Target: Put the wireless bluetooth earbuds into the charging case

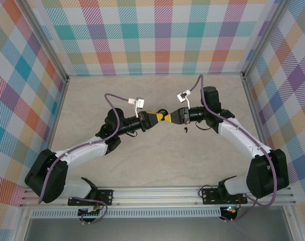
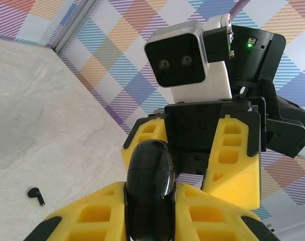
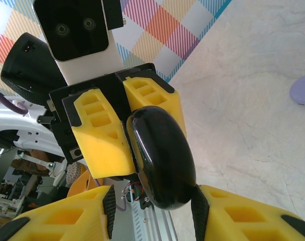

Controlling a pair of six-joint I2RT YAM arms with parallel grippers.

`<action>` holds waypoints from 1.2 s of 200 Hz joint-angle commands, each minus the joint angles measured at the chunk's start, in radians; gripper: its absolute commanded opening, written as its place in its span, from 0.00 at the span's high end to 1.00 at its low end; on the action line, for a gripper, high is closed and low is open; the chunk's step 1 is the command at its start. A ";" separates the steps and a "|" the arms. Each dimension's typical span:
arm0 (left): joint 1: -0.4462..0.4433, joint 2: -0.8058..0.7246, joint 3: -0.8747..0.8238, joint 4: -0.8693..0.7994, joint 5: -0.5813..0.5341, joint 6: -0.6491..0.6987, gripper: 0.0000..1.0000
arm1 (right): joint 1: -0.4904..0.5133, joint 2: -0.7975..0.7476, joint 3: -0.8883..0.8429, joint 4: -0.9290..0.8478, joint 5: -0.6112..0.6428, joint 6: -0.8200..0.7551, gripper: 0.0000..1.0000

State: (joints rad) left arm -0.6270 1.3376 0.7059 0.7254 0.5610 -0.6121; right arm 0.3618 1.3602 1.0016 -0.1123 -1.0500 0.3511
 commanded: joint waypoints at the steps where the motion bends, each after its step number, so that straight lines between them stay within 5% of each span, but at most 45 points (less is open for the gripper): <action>1: -0.011 -0.026 0.038 0.019 0.011 0.016 0.91 | 0.012 0.013 0.032 0.017 -0.042 -0.029 0.55; 108: -0.023 -0.021 0.024 0.042 0.008 0.005 0.90 | 0.020 0.023 0.042 0.038 -0.043 -0.021 0.59; 161: -0.025 -0.010 0.016 0.045 -0.001 -0.005 0.89 | 0.020 0.011 0.050 0.006 -0.017 -0.043 0.76; 207: -0.025 -0.037 0.035 -0.088 -0.034 0.032 0.45 | 0.021 0.013 0.113 -0.203 0.049 -0.187 0.87; 240: -0.019 -0.047 0.064 -0.162 0.002 0.051 0.36 | 0.019 0.035 0.152 -0.309 0.075 -0.268 0.87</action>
State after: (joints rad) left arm -0.6437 1.3243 0.7265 0.6266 0.5388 -0.5926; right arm 0.3748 1.3746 1.1072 -0.3157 -0.9848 0.1928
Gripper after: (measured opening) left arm 0.620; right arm 0.180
